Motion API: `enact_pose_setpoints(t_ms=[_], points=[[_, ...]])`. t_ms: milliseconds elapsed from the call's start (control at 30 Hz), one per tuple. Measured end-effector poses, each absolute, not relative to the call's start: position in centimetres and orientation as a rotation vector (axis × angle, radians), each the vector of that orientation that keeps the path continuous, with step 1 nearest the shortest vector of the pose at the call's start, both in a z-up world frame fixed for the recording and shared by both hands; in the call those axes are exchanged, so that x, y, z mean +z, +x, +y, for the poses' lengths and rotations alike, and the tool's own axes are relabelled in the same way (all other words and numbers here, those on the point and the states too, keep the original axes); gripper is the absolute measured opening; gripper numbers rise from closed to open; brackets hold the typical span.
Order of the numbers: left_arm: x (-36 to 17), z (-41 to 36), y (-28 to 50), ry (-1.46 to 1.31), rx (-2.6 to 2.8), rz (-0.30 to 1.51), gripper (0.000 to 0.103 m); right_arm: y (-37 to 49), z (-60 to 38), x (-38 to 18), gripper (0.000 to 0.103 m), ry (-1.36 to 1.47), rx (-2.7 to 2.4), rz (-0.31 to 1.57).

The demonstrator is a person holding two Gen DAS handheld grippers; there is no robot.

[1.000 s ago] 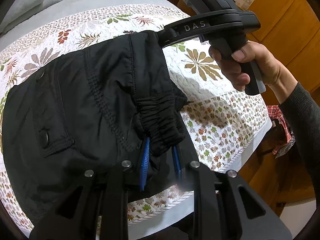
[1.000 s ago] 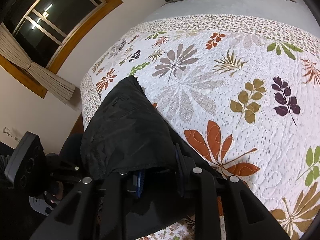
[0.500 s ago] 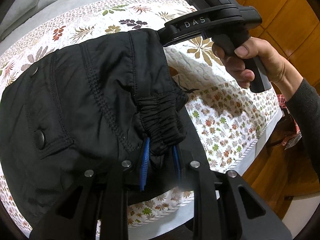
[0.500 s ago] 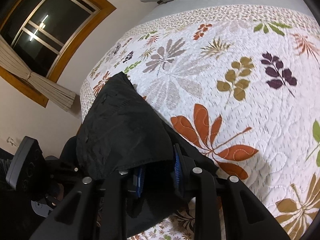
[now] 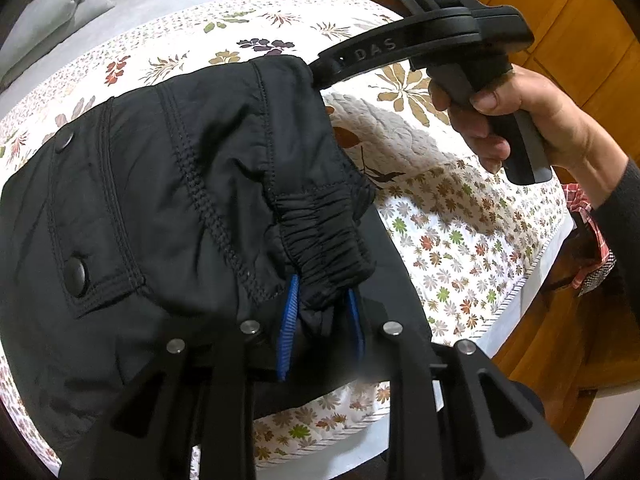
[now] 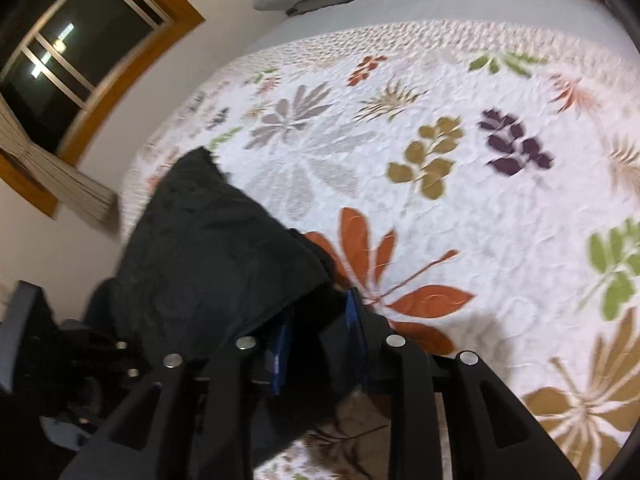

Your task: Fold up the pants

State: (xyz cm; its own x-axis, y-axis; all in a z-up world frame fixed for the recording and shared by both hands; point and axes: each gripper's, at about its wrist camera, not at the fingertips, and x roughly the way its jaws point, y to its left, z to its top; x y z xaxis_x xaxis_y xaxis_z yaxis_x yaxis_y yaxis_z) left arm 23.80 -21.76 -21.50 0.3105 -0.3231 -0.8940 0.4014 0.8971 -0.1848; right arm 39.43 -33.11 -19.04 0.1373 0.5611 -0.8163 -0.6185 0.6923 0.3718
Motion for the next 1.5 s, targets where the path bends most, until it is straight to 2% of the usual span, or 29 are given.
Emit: enact_pose_setpoints(t_ms=[167, 300, 400, 500, 600, 667, 733, 833, 867, 900, 967, 1067, 1233, 1300, 1500], points=[[-21.7, -21.6, 23.9, 0.061, -0.489, 1.158, 0.023, 38.6, -32.2, -17.9, 0.048, -0.28, 0.703, 1.069], [-21.9, -21.4, 23.8, 0.045, -0.505, 1.151, 0.026, 39.5, -35.2, -16.1, 0.049, -0.192, 0.602, 1.056], [-22.0, -21.4, 23.6, 0.034, -0.526, 1.139, 0.035, 39.4, -35.7, -14.2, 0.049, -0.019, 0.662, 1.03], [-21.9, -21.5, 23.4, 0.034, -0.545, 1.127, 0.041, 38.8, -33.0, -14.2, 0.048, -0.049, 0.713, 1.033], [-21.5, -21.0, 23.2, -0.01, -0.571, 1.115, 0.045, 38.7, -31.0, -16.9, 0.047, -0.154, 0.668, 1.077], [-21.0, -20.2, 22.7, -0.05, -0.594, 1.115, 0.052, 38.5, -31.8, -17.8, 0.052, -0.149, 0.621, 1.097], [-19.8, -18.5, 21.8, -0.094, -0.615, 1.085, 0.068, 38.0, -33.3, -17.7, 0.052, -0.093, 0.597, 1.094], [-17.3, -14.9, 20.7, -0.113, -0.596, 1.005, 0.08, 36.3, -36.4, -17.3, 0.058, 0.196, 0.691, 1.146], [-16.6, -13.4, 20.6, -0.125, -0.573, 0.985, 0.084, 35.7, -37.3, -17.5, 0.07, 0.303, 0.732, 1.171], [-16.2, -12.2, 20.6, -0.137, -0.558, 0.976, 0.085, 34.9, -38.0, -18.2, 0.08, 0.445, 0.792, 1.2], [-15.7, -9.5, 20.9, -0.17, -0.521, 0.971, 0.086, 33.6, -38.3, -19.7, 0.079, 0.567, 0.819, 1.265], [-16.1, -5.1, 22.0, -0.225, -0.424, 0.985, 0.086, 32.0, -38.0, -21.5, 0.079, 0.588, 0.786, 1.308], [-18.3, 0.2, 22.8, -0.294, -0.296, 1.035, 0.086, 31.1, -37.9, -22.3, 0.078, 0.669, 0.787, 1.281], [-18.7, 1.3, 23.0, -0.306, -0.274, 1.041, 0.086, 30.7, -38.0, -22.0, 0.071, 0.653, 0.756, 1.269], [-20.0, 2.2, 23.9, -0.306, -0.283, 1.053, 0.086, 30.1, -37.5, -21.8, 0.07, 0.697, 0.801, 1.261]])
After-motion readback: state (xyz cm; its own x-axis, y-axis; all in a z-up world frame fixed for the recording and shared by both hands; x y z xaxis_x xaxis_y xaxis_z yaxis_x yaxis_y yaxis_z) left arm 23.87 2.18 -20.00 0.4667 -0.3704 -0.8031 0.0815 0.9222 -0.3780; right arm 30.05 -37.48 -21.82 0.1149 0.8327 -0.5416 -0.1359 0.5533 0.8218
